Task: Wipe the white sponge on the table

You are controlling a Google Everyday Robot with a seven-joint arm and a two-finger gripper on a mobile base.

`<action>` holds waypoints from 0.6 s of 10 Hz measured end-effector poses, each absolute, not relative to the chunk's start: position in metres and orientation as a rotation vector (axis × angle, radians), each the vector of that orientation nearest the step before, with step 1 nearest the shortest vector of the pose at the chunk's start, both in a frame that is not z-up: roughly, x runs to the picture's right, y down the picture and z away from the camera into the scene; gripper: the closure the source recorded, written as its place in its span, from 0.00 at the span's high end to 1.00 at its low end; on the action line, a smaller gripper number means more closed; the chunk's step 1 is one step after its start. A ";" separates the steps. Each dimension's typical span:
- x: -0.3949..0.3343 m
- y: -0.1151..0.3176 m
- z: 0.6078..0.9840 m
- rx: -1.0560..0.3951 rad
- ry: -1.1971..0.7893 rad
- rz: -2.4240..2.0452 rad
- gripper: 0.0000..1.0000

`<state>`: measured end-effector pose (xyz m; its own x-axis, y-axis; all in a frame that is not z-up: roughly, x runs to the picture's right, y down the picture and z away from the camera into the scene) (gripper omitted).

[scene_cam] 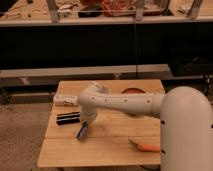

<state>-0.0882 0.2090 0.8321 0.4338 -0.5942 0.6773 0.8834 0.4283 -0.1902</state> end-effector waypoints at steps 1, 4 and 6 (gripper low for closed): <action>-0.085 0.209 0.833 -0.585 -0.565 -0.984 0.01; -0.084 0.208 0.833 -0.585 -0.563 -0.985 0.01; -0.084 0.208 0.832 -0.586 -0.563 -0.987 0.01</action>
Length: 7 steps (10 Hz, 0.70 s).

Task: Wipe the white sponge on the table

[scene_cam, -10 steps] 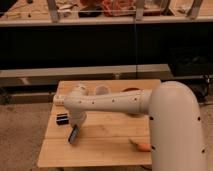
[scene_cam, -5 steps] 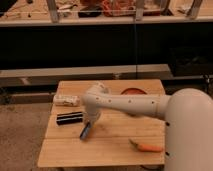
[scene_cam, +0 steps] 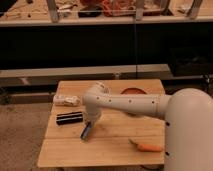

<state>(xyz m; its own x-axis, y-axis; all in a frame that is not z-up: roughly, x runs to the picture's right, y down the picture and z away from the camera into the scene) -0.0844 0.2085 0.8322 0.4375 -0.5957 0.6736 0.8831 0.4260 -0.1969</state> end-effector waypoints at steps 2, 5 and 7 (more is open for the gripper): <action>-0.074 0.216 0.823 -0.592 -0.542 -0.980 0.01; -0.051 0.249 0.785 -0.594 -0.511 -0.967 0.01; -0.035 0.280 0.755 -0.593 -0.494 -0.961 0.01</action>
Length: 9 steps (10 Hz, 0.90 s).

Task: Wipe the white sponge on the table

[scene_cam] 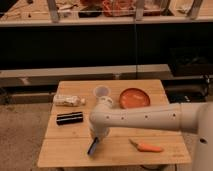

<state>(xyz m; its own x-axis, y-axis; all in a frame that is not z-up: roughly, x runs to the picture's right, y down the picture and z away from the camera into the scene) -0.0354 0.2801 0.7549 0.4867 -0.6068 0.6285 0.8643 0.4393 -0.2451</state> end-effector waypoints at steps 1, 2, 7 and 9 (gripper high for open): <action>-0.032 0.292 0.743 -0.593 -0.488 -0.967 0.01; -0.034 0.299 0.735 -0.589 -0.488 -0.983 0.01; -0.096 0.304 0.725 -0.549 -0.540 -1.117 0.01; -0.128 0.300 0.736 -0.534 -0.552 -1.185 0.01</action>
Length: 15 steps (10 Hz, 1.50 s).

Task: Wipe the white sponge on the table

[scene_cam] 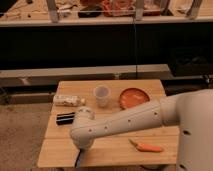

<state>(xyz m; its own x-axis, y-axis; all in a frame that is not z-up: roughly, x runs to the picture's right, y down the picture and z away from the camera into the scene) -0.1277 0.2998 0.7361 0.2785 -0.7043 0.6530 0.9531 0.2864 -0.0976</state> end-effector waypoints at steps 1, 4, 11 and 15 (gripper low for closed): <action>-0.136 0.295 0.743 -0.529 -0.552 -1.210 0.01; -0.145 0.262 0.761 -0.500 -0.552 -1.225 0.01; -0.121 0.221 0.816 -0.557 -0.579 -1.084 0.01; -0.067 0.219 0.815 -0.577 -0.546 -0.987 0.01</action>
